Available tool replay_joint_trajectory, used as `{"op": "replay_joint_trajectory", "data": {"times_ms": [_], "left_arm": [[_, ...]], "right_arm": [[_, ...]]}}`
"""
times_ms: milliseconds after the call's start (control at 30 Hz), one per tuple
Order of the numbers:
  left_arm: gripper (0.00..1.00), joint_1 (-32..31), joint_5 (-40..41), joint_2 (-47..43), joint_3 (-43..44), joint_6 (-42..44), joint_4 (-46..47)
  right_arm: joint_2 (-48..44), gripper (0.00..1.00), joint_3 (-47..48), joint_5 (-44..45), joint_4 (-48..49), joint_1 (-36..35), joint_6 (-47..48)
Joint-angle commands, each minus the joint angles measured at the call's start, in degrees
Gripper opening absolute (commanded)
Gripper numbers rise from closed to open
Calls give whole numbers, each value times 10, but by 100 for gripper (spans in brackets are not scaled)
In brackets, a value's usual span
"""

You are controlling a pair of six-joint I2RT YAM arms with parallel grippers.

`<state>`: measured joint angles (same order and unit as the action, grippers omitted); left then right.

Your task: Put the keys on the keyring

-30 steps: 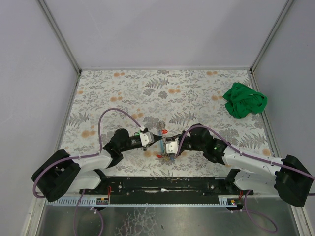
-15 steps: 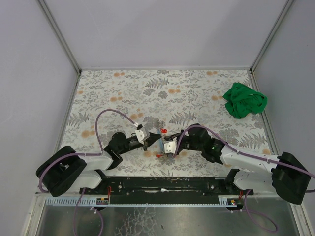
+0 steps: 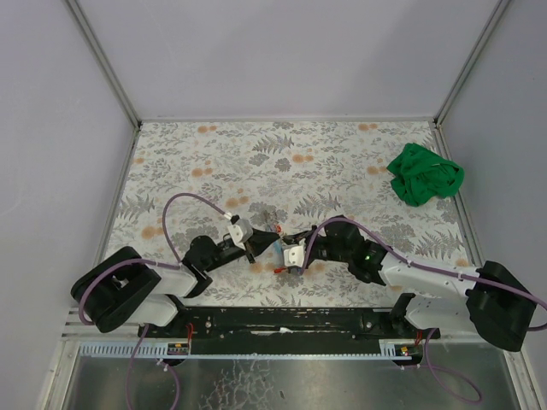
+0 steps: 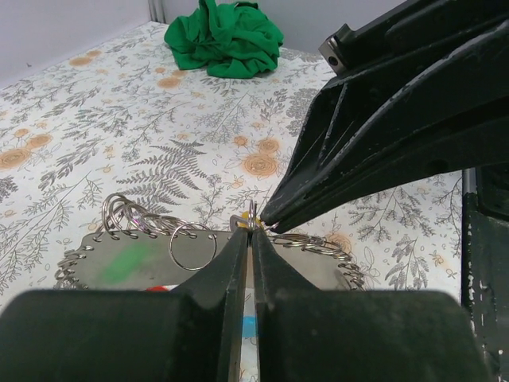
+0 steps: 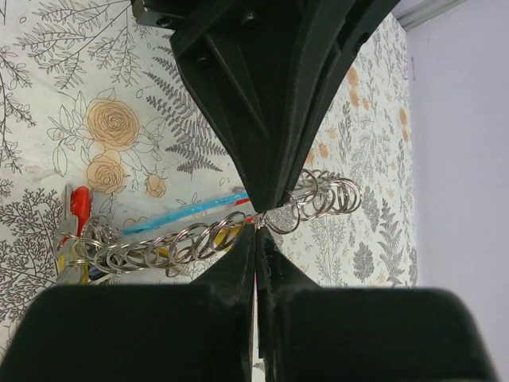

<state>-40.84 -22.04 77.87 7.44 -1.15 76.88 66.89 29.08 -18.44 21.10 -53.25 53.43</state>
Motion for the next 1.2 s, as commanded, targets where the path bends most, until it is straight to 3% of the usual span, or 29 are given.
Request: {"op": "replay_joint_trajectory", "data": {"times_ms": [0,167,467,667,933,1167], "left_arm": [[5,1,19,-2,-6,-11,121],[18,1,21,-12,-14,-11,103],[26,2,0,-86,1,39,-32],[28,2,-51,-116,34,112,-164],[28,11,-166,-62,81,160,-226],[28,14,-161,-45,98,172,-245]], "right_arm": [[-20,0,5,15,-13,-8,11],[-31,0,17,28,-45,-8,31],[-48,0,32,31,-77,-9,60],[-51,0,46,32,-97,-9,76],[-57,0,56,23,-111,-8,87],[-58,0,55,16,-114,-9,88]]}}
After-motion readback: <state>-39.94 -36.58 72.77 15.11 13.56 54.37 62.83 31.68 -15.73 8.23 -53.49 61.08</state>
